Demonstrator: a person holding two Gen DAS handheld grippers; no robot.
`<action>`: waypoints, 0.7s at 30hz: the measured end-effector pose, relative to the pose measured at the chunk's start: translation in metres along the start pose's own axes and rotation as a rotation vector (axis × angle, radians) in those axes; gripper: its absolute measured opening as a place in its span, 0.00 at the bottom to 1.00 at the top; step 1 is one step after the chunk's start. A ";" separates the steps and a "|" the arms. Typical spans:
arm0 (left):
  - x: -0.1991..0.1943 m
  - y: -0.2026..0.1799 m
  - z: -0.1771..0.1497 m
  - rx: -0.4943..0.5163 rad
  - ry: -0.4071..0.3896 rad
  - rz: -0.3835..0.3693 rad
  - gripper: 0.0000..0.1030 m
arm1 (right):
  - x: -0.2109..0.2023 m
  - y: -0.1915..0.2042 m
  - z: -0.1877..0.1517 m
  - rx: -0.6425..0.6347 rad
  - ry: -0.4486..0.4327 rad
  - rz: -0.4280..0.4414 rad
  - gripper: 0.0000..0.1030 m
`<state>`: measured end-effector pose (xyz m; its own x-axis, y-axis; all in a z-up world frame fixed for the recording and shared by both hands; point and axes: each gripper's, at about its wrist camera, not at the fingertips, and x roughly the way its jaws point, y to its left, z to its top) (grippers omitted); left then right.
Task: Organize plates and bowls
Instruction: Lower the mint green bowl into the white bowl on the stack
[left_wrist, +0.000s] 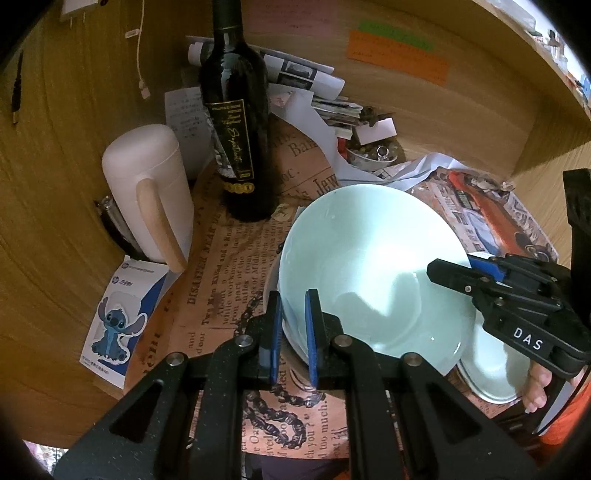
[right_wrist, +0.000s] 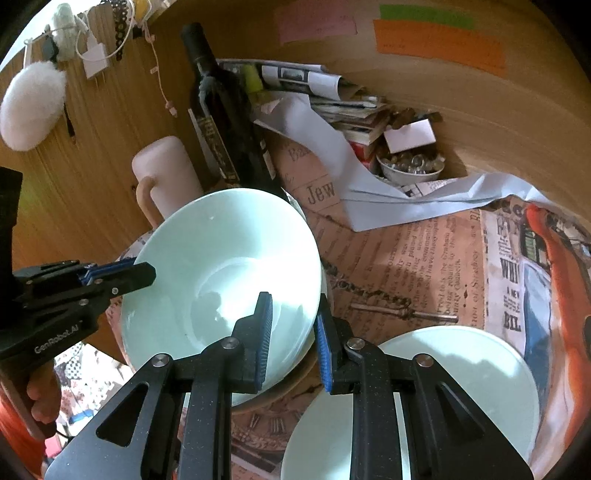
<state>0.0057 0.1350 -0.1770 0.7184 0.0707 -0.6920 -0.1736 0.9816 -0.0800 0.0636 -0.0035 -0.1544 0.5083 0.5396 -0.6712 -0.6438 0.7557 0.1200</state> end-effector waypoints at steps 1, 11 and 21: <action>0.001 0.000 0.000 0.001 0.002 0.002 0.10 | 0.000 0.000 0.000 -0.002 -0.001 -0.002 0.20; 0.014 0.005 -0.006 -0.010 0.026 0.004 0.10 | 0.004 0.006 0.000 -0.046 -0.012 -0.035 0.21; 0.015 0.009 -0.006 -0.014 0.030 -0.023 0.18 | 0.008 0.009 0.001 -0.091 -0.018 -0.063 0.23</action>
<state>0.0107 0.1436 -0.1926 0.7021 0.0426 -0.7108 -0.1667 0.9803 -0.1059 0.0619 0.0081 -0.1582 0.5589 0.4991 -0.6622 -0.6589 0.7522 0.0109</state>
